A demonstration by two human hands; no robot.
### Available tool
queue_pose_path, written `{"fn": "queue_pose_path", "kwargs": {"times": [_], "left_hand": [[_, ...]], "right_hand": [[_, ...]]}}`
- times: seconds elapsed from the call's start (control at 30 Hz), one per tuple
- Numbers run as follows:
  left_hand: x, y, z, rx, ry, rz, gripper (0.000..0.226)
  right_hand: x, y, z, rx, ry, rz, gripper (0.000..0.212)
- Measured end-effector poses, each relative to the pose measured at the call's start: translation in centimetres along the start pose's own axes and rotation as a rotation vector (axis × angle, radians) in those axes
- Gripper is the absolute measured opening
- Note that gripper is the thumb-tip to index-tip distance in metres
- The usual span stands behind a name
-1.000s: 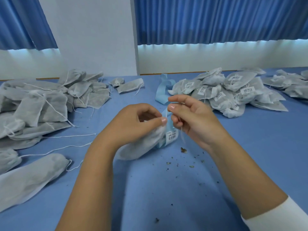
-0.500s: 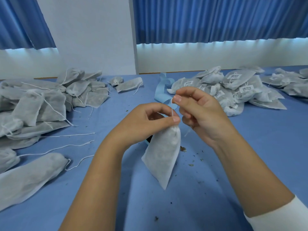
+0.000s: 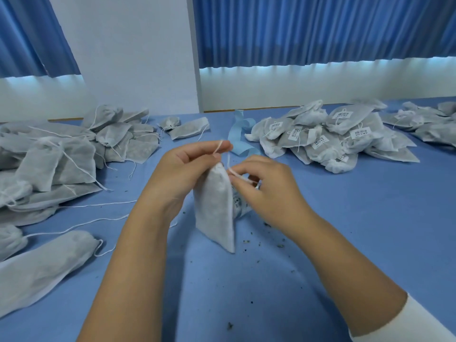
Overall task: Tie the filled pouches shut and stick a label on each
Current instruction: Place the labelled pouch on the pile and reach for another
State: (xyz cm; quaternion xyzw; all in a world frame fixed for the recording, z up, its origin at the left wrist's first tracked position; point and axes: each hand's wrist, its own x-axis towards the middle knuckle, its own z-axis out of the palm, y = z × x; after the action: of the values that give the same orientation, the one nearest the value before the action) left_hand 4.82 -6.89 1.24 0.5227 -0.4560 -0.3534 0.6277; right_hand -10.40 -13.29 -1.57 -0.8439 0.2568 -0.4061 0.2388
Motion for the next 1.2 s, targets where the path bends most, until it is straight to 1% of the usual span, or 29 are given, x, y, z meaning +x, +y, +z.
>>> {"fn": "queue_pose_path", "kwargs": {"times": [0.03, 0.1, 0.17, 0.23, 0.3, 0.4, 0.53, 0.6, 0.67, 0.7, 0.77, 0.8, 0.83, 0.9, 0.93, 1.0, 1.1, 1.17, 1.2], "left_hand": [[0.0, -0.1, -0.1, 0.041, 0.015, 0.001, 0.026], [0.0, -0.2, 0.0, 0.049, 0.022, -0.022, 0.018], [0.1, -0.3, 0.1, 0.041, 0.021, -0.038, 0.017], [0.2, -0.3, 0.1, 0.045, 0.025, -0.047, 0.023], [0.1, -0.3, 0.0, 0.064, 0.022, -0.052, 0.027], [0.1, -0.3, 0.0, 0.075, 0.023, -0.085, 0.023], [0.2, -0.3, 0.0, 0.168, 0.031, -0.147, 0.023], [0.1, -0.3, 0.1, 0.178, 0.012, -0.172, 0.021], [0.0, -0.3, 0.3, 0.164, -0.029, -0.179, 0.022], [0.0, -0.2, 0.4, 0.168, -0.058, -0.172, 0.023], [-0.2, -0.3, 0.5, 0.177, -0.124, -0.158, 0.023], [-0.2, -0.2, 0.5, 0.177, -0.158, -0.155, 0.019], [-0.3, -0.2, 0.6, 0.174, -0.189, -0.154, 0.014], [-0.4, -0.3, 0.5, 0.165, -0.228, -0.152, 0.009], [-0.4, -0.3, 0.5, 0.151, -0.235, -0.151, 0.009], [-0.3, -0.4, 0.3, 0.112, -0.229, -0.14, 0.012], [-0.2, -0.2, 0.2, 0.017, -0.18, -0.124, 0.006], [-0.1, -0.1, 0.1, -0.092, -0.119, -0.112, 0.01], [0.0, 0.0, 0.0, -0.129, -0.086, -0.104, 0.013]], "right_hand": [[-0.1, -0.1, 0.0, -0.093, -0.067, -0.035, 0.015], [-0.1, -0.4, -0.2, -0.207, -0.163, -0.033, 0.022], [-0.2, -0.5, -0.7, -0.18, -0.172, -0.001, 0.026], [-0.1, -0.3, -1.1, 0.0, -0.128, 0.077, 0.03], [0.2, -0.2, -1.6, 0.266, -0.059, 0.152, 0.034], [0.6, -0.1, -1.9, 0.582, -0.008, 0.213, 0.041], [0.9, 0.0, -2.0, 0.803, 0.083, 0.315, 0.041], [1.1, 0.3, -2.1, 0.984, 0.059, 0.349, 0.04], [1.2, 0.3, -2.3, 1.24, 0.005, 0.383, 0.043], [1.3, 0.3, -2.4, 1.351, 0.009, 0.406, 0.046], [1.5, 0.4, -2.5, 1.51, 0.092, 0.449, 0.049], [1.6, 0.5, -2.5, 1.557, 0.14, 0.457, 0.047], [1.6, 0.6, -2.6, 1.573, 0.176, 0.454, 0.039], [1.6, 0.8, -2.6, 1.483, 0.219, 0.424, 0.021], [1.6, 1.0, -2.4, 1.386, 0.226, 0.397, 0.02], [1.3, 1.2, -2.0, 1.15, 0.217, 0.359, 0.026], [1.1, 1.1, -1.6, 0.698, 0.232, 0.298, 0.029], [0.9, 1.3, -1.2, 0.427, 0.21, 0.248, 0.016], [0.8, 1.3, -1.0, 0.347, 0.177, 0.231, 0.01]]}}
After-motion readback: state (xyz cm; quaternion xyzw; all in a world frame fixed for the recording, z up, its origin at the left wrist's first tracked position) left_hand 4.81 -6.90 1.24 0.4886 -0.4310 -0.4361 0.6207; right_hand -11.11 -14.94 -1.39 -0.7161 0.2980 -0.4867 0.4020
